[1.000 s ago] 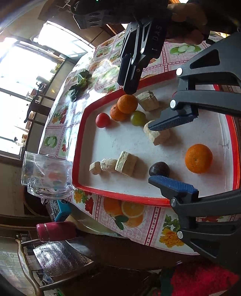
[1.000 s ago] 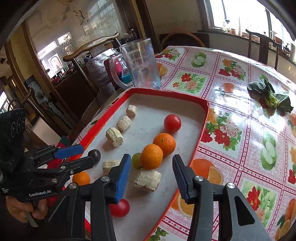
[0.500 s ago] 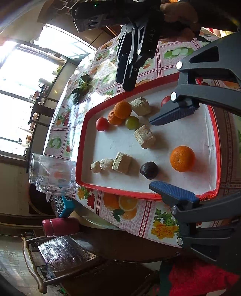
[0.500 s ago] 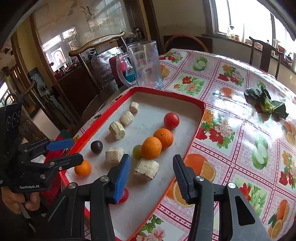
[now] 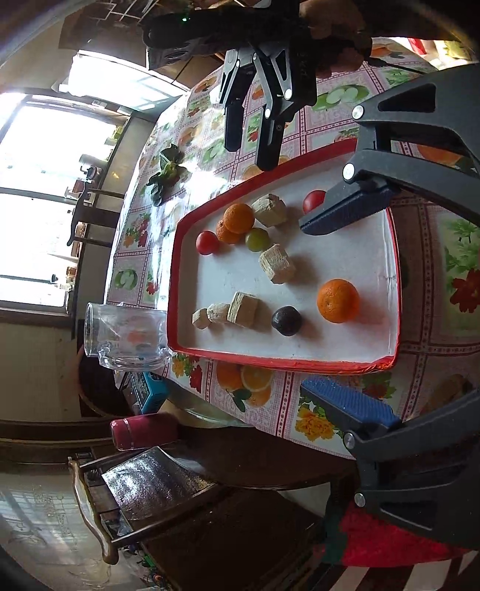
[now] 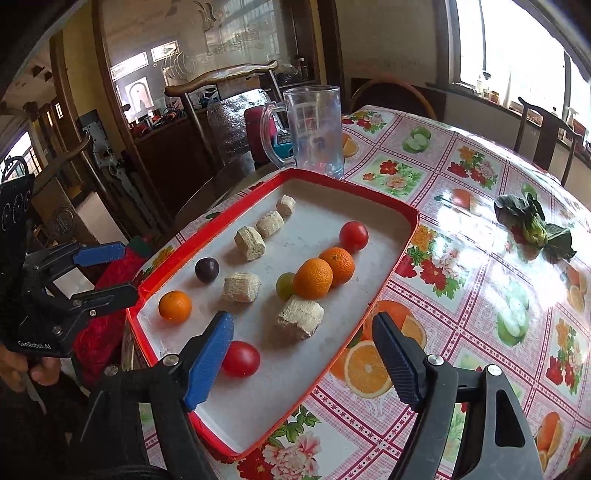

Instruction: Organize fruits

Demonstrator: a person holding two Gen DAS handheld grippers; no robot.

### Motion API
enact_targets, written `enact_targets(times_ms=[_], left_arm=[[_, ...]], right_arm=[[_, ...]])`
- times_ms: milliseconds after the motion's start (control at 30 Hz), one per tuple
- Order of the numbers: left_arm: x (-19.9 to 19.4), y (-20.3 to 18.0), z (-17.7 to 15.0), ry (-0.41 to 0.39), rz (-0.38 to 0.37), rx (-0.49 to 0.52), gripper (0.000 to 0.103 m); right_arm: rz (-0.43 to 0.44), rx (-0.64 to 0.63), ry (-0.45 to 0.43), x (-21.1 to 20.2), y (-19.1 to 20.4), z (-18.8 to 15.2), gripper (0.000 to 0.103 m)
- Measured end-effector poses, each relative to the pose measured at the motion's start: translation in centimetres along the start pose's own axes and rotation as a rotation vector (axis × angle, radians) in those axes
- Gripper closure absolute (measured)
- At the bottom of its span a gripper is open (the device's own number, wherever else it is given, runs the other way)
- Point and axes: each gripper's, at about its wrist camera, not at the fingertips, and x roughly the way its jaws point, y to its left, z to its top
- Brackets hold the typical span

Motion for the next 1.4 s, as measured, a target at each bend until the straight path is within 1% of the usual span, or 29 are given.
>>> enact_targets(times_ms=[33,100,233,567,933,1400], left_arm=[[-0.2,-0.2,-0.1,-0.008,0.008,0.010,0.024],[-0.7,-0.4,-0.4,-0.020,0.016,0.021,0.023],[-1.3,-0.3,-0.8,-0.032,0.010,0.007,0.023],[-2.7,-0.4,-1.8,-0.052,0.024,0.003,0.023],[-3.9,-0.6,-2.1,-0.095,0.035,-0.003,0.023],[-4.1,-0.9,-2.6,-0.103,0.050,0.005,0.023]], right_arm=[[-0.001,-0.020,-0.003,-0.2,0.2,-0.1,0.017],[0.002,-0.056,-0.006,-0.4,0.6,-0.2,0.016],[0.030,-0.123,0.002,-0.7,1.4,-0.6,0.012],[0.082,-0.301,0.021,-1.4,3.7,-2.2,0.011],[0.094,-0.358,0.020,-1.8,4.8,-2.9,0.011],[0.098,-0.397,-0.009,-2.2,5.3,-3.4,0.011]])
